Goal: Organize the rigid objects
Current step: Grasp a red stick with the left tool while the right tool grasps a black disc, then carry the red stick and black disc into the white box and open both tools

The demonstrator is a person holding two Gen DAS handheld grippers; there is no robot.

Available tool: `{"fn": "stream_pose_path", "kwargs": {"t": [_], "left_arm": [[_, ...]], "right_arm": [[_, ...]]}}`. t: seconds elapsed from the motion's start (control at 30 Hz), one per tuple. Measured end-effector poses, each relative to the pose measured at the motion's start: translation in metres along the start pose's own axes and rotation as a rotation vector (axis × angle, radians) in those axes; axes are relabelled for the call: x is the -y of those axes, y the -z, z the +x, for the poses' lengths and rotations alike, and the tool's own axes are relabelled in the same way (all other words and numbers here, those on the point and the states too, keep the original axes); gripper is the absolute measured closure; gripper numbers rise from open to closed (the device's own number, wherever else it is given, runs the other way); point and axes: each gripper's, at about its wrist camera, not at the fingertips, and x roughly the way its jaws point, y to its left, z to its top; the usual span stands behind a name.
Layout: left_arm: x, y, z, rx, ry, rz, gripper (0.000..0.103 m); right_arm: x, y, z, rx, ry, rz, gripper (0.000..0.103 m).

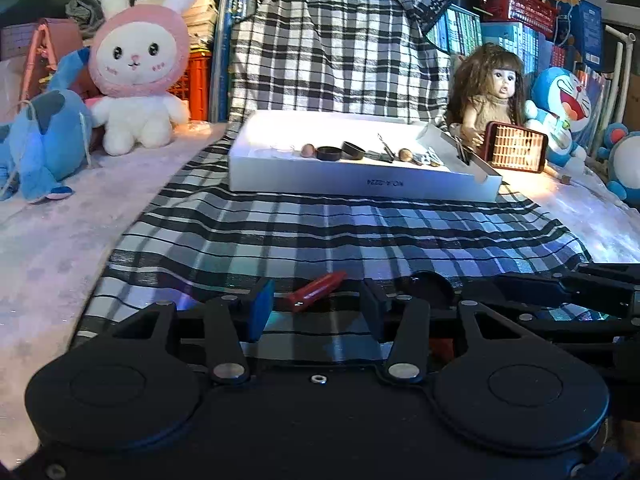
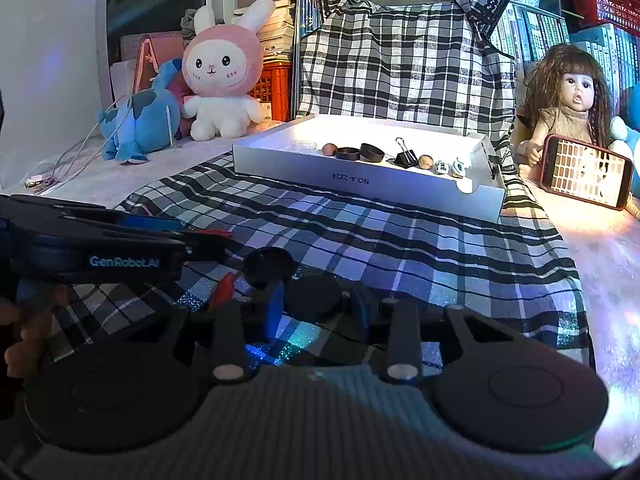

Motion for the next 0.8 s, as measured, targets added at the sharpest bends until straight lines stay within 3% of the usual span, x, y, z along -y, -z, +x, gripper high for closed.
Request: {"fn": "stream_pose_path", "kwargs": {"t": [0.37, 0.8], "left_arm": [[-0.029, 0.001, 0.002, -0.008, -0.121, -0.019, 0.057], [-0.009, 0.001, 0.004, 0.002, -0.053, 0.040, 0.057]], "right_arm": [[0.001, 0.000, 0.000, 0.001, 0.007, 0.008, 0.063], [0.001, 0.000, 0.000, 0.004, 0.012, 0.019, 0.064]]}}
